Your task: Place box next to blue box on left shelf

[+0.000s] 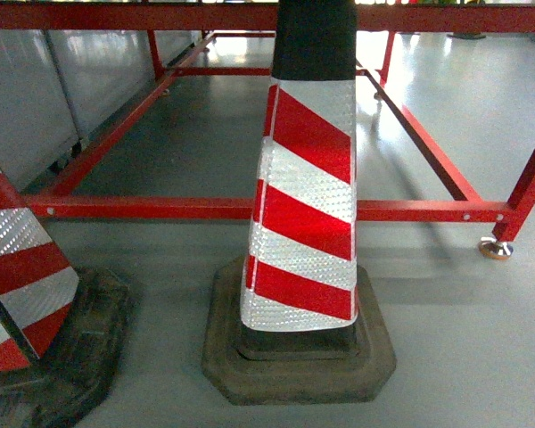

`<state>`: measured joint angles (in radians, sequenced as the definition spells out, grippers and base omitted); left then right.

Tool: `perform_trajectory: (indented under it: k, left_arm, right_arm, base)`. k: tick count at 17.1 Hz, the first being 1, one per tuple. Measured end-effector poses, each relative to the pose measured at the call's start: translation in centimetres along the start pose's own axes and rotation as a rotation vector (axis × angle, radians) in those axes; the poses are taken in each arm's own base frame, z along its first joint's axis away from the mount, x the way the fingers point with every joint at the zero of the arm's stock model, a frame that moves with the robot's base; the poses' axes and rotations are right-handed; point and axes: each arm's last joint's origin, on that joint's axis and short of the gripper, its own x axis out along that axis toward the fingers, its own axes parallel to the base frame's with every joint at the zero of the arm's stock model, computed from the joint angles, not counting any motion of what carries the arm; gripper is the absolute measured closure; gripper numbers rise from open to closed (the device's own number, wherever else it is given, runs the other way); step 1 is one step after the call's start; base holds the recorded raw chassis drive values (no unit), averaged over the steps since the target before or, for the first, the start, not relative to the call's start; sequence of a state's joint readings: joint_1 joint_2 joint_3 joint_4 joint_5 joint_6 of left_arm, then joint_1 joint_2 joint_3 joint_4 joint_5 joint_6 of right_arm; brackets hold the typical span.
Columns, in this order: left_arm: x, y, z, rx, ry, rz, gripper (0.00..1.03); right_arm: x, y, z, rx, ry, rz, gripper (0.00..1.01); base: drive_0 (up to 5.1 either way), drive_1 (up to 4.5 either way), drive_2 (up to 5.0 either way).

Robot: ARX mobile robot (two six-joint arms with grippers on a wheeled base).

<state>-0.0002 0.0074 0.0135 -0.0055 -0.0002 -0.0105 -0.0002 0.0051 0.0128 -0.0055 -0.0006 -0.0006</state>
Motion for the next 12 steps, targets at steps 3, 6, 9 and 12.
perform_trajectory:
  k: [3, 6, 9, 12]
  left_arm:
    - [0.00, 0.00, 0.00, 0.000, 0.000, 0.000, 0.05]
    - [0.00, 0.00, 0.00, 0.000, 0.000, 0.000, 0.05]
    - [0.00, 0.00, 0.00, 0.000, 0.000, 0.000, 0.05]
    - [0.00, 0.00, 0.00, 0.000, 0.000, 0.000, 0.05]
  right_arm:
    - [0.00, 0.00, 0.00, 0.000, 0.000, 0.000, 0.03]
    - [0.00, 0.00, 0.00, 0.000, 0.000, 0.000, 0.03]
    - [0.00, 0.00, 0.00, 0.000, 0.000, 0.000, 0.03]
    - [0.00, 0.00, 0.00, 0.000, 0.000, 0.000, 0.03]
  base:
    - [0.0, 0.00, 0.0]
    - [0.0, 0.00, 0.0]
    - [0.0, 0.00, 0.0]
    - [0.0, 0.00, 0.0]
